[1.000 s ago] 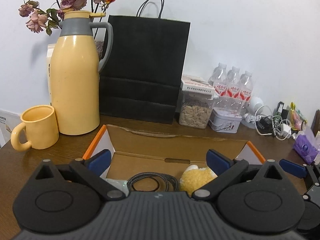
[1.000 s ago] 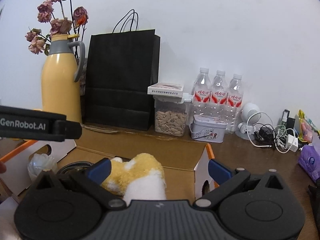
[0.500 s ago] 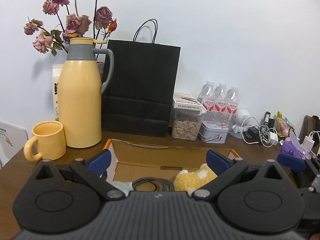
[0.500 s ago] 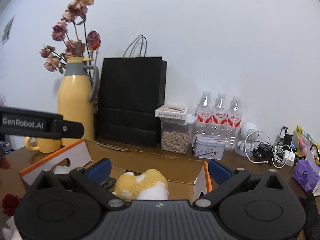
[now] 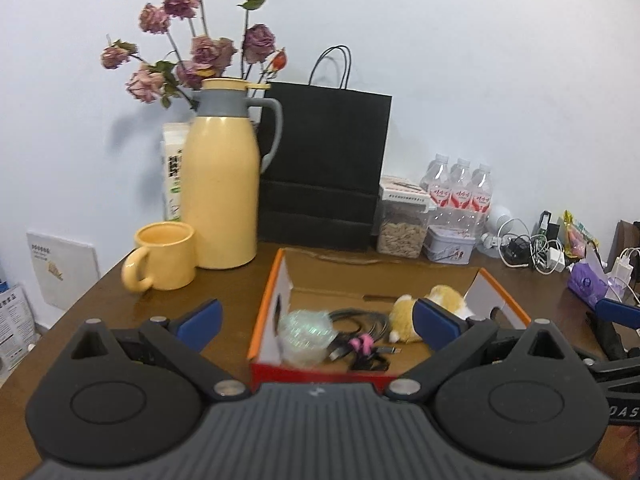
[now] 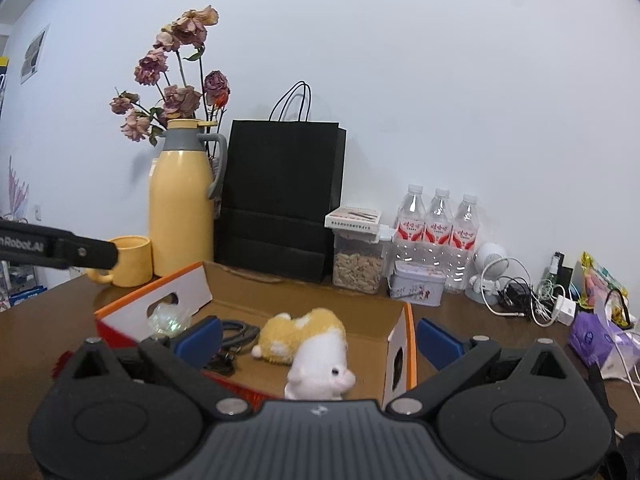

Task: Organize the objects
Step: 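Withdraw both grippers from the box back over the table, then grasp a white bottle cap on the table with the right gripper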

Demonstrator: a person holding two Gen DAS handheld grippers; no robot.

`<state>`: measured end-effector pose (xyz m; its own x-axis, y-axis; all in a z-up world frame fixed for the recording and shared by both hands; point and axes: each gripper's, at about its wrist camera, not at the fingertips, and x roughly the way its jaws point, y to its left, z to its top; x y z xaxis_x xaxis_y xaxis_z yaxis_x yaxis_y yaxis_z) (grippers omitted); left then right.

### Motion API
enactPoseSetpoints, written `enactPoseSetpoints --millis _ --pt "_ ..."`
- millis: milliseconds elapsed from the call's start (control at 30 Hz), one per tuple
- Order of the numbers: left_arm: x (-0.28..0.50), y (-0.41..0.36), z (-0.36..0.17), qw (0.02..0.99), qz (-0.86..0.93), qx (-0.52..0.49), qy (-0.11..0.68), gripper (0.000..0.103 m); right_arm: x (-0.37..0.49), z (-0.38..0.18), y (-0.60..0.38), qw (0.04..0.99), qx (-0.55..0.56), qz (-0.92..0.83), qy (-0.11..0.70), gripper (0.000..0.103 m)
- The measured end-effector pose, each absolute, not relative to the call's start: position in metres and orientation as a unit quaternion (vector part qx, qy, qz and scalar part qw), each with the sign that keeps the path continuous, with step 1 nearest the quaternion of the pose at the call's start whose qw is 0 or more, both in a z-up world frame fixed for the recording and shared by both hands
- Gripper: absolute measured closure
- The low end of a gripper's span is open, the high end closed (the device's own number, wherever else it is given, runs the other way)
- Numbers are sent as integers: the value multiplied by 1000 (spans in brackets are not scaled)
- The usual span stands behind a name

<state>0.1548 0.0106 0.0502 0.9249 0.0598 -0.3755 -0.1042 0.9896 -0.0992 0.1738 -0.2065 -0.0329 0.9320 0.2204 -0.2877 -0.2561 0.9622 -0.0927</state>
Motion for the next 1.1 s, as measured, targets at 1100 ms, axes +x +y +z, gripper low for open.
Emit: enactPoseSetpoints --millis 1100 --pt "57 44 -5 961 60 -65 263 0 79 -99 -228 960 -54 141 235 0"
